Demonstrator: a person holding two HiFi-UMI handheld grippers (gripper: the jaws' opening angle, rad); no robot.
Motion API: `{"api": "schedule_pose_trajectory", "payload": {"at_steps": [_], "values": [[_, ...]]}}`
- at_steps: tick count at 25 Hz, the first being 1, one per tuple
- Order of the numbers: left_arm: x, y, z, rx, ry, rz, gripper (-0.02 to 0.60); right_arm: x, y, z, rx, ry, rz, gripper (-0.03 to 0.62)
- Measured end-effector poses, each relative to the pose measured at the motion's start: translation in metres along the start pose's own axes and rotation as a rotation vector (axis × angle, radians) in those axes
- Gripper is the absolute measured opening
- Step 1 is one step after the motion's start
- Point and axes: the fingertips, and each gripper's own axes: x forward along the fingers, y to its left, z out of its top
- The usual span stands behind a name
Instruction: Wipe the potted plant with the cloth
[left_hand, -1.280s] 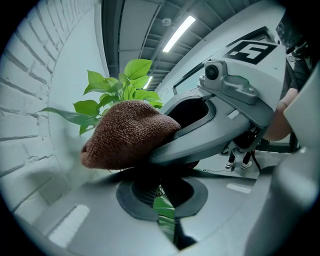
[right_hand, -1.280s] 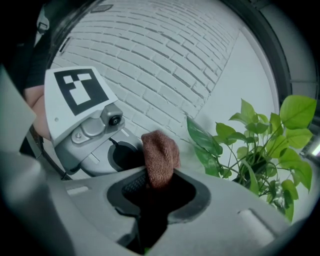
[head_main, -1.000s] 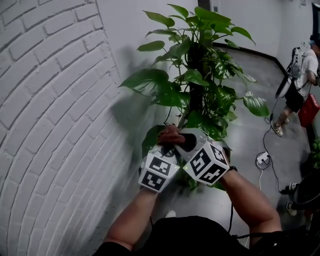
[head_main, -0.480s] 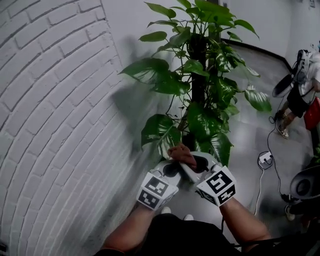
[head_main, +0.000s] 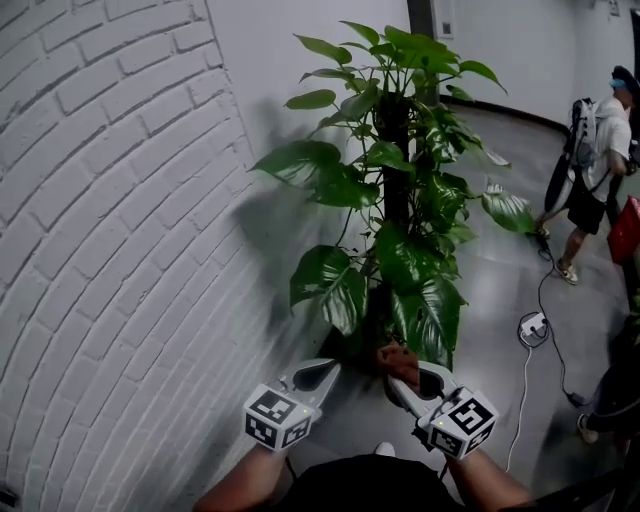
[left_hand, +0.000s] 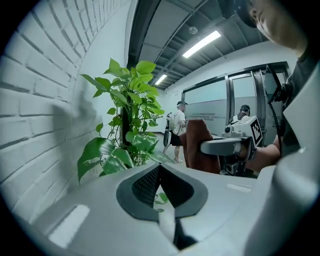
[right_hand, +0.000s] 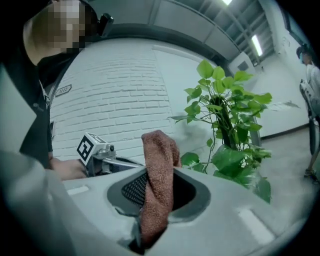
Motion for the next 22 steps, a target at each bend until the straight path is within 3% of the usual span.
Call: {"api": "schedule_pose_trajectory", "payload": {"at_steps": [5,12,18,22], "values": [[-0.041,0.005,-0.003,0.013,-0.028,-0.009,0.017,-0.014,0.028,-0.019,0.069,-0.007,-0.084,0.069],[-0.098,-0.006,-0.027,0.008,-0.052,-0.064,0.017,-0.025,0.094,-0.023,0.061,-0.021,-0.195,0.069],[-0.134,-0.023,-0.056,-0.128,-0.087,-0.17,0.017,-0.042,0.155,-0.052,0.078,0.009,-0.258,0.068],[-0.151,-0.032,-0.075,-0.126,-0.077,-0.186,0.017,-0.054,0.185,-0.071,0.076,0.04,-0.284,0.067]]}}
